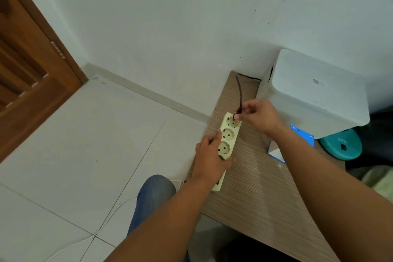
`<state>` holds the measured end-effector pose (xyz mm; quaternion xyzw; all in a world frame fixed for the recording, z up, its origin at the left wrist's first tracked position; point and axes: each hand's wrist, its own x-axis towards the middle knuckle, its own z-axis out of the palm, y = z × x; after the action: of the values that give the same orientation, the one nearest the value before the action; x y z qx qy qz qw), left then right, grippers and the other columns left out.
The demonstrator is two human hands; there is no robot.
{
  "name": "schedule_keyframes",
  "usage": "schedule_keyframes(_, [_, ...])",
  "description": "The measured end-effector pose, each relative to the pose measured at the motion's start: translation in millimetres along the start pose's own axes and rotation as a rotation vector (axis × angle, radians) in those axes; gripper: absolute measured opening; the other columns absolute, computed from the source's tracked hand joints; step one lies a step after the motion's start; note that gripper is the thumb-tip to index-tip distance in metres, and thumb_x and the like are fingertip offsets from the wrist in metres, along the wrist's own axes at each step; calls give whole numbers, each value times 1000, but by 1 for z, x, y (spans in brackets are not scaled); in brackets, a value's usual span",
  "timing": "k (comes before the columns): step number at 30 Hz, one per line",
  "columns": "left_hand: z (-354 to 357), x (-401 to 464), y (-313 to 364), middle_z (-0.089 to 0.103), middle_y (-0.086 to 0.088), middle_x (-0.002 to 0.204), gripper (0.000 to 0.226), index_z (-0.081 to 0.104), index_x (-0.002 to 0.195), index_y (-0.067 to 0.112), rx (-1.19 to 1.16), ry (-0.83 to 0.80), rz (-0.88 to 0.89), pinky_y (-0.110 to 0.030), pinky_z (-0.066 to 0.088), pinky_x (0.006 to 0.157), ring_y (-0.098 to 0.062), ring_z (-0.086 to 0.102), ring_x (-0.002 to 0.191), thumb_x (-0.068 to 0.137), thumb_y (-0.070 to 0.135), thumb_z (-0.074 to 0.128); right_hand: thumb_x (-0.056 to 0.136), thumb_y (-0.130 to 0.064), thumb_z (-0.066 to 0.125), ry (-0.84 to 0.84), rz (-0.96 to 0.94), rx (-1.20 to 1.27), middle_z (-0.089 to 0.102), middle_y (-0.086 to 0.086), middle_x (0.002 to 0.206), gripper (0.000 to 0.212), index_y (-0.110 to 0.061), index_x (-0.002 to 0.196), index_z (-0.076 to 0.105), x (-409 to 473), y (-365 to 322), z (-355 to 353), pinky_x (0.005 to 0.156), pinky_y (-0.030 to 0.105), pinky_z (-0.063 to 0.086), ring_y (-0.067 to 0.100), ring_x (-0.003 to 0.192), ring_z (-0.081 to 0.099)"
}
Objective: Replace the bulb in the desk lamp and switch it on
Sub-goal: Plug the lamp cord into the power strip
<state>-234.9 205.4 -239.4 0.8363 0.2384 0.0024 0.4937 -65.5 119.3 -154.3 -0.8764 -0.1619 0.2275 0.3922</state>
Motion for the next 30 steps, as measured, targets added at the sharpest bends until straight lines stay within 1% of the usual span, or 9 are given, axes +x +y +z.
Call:
schedule_keyframes(3, [1,1,0,41,4,130,96,25,155,26,-13,7,-3,-26,39,102,-17,37,123,78,42,79,77,-8,81,9,-54,-41,74,0,85,17,-12,93,75,0,1,0,78,19,53,11,81,70])
schedule_keyframes(6, [1,2,-1,39,8,124,96,26,155,25,-12,10,-1,-26,40,101,-17,38,122,77,42,80,81,-3,76,9,-112,-133,72,-5,84,17,-12,95,74,-2,3,3,68,2,46,-2,77,65])
schedule_keyframes(8, [1,3,-1,36,11,120,96,27,155,25,-6,12,3,-23,37,99,-16,38,121,77,43,80,83,-3,74,15,-163,-207,70,-6,89,17,-13,97,75,-3,7,5,68,0,43,-6,79,61])
schedule_keyframes(12, [2,3,-3,42,5,126,95,28,155,26,-2,15,8,-21,33,98,-18,38,121,77,43,80,87,-7,71,-22,-224,-336,69,-5,98,17,-14,101,75,-3,14,8,79,14,44,8,91,62])
schedule_keyframes(15, [1,3,-2,43,4,126,96,28,155,26,-7,24,3,-24,37,99,-18,39,120,76,43,80,86,-7,70,-49,-271,-422,69,1,99,17,-12,101,76,-2,16,8,84,30,51,15,91,63])
schedule_keyframes(18, [1,3,-2,44,3,126,95,29,154,26,-14,26,8,-27,40,101,-19,41,120,76,42,80,86,-7,70,-65,-295,-461,68,4,97,15,-8,100,76,-1,17,8,84,37,53,20,90,64])
schedule_keyframes(22, [1,3,-2,45,3,126,96,29,154,26,-28,18,6,-33,45,102,-19,43,121,75,43,80,85,-5,70,-87,-336,-502,63,-1,93,14,-6,98,75,-1,16,11,80,34,52,21,88,63])
schedule_keyframes(24, [1,3,-2,44,4,126,95,29,154,26,-21,20,4,-28,42,100,-19,42,120,76,43,80,86,-6,70,-70,-342,-513,58,-2,94,14,-6,98,75,0,17,13,78,34,50,19,87,58])
schedule_keyframes(30, [0,2,0,44,5,125,95,28,154,26,-12,15,-9,-29,43,101,-18,42,120,76,43,80,86,-13,72,-43,-292,-517,52,-2,98,20,-15,105,76,3,23,15,77,29,40,17,93,52])
